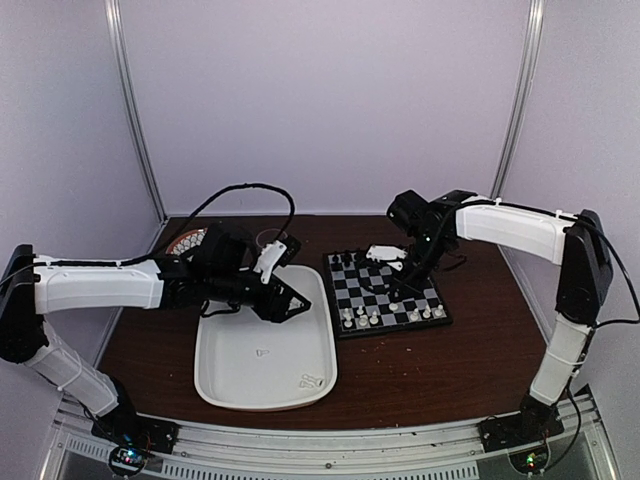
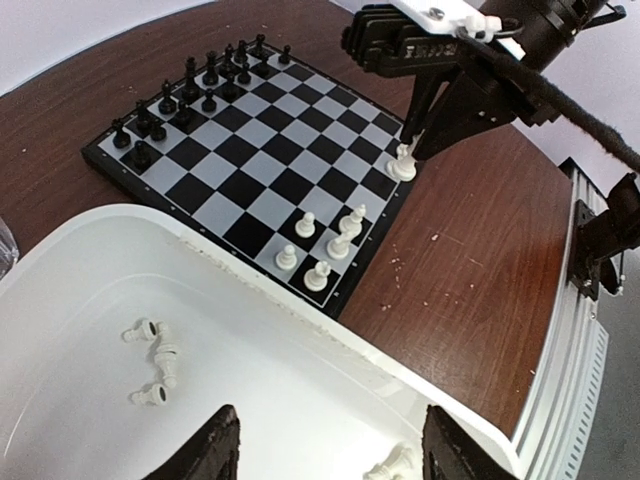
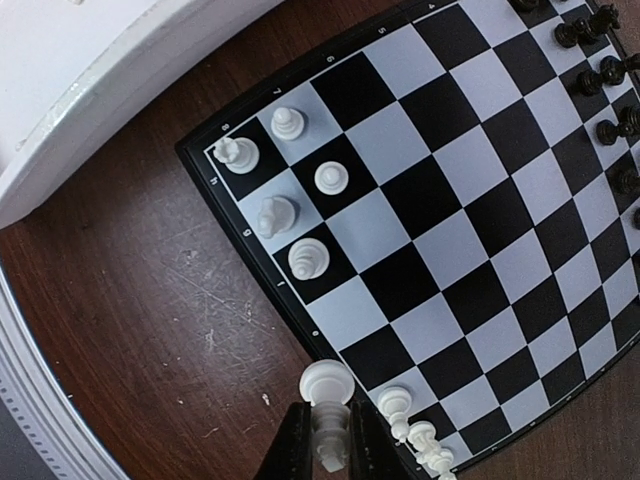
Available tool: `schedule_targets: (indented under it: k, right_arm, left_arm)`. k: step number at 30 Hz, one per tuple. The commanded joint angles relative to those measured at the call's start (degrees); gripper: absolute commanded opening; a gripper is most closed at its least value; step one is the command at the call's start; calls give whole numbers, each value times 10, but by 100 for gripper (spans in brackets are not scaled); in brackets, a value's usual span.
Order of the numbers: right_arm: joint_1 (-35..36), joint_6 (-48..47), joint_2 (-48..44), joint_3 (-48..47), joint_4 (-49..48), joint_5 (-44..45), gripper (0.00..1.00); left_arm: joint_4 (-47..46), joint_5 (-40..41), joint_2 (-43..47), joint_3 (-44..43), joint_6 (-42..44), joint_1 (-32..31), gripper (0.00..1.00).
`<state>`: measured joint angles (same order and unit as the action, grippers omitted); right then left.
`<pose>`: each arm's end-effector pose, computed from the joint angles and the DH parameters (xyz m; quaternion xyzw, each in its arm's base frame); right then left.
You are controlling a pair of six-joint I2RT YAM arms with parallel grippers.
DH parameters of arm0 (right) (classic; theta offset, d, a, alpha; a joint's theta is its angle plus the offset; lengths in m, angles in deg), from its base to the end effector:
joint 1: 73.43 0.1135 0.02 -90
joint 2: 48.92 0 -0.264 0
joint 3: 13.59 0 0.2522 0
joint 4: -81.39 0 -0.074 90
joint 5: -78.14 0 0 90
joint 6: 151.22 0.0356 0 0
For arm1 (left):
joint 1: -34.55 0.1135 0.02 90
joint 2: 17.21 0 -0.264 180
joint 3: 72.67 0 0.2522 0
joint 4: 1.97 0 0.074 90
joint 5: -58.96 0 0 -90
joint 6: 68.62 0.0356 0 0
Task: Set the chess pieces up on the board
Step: Place the queen at d1.
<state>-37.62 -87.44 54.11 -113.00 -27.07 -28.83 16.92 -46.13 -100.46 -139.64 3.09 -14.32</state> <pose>0.2850 0.2184 0.2503 -0.5217 0.8307 0.1565 0.1151 0.2033 -0.2469 0.2425 0.2904 0.8329 -0.3496 0.3158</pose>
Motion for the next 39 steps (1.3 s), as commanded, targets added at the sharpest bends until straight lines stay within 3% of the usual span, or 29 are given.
schedule_targets:
  k: [1,14,39]
  right_arm:
    - [1,-9,14,11,-32,48,0]
    - [5,-1,20,53,-82,25,2]
    - [11,3,54,50,-87,26,3]
  left_arm:
    - [5,45,25,-1,10,8,63]
    - [9,75,26,-11,3,18,63]
    - [8,75,22,3,-7,19,64]
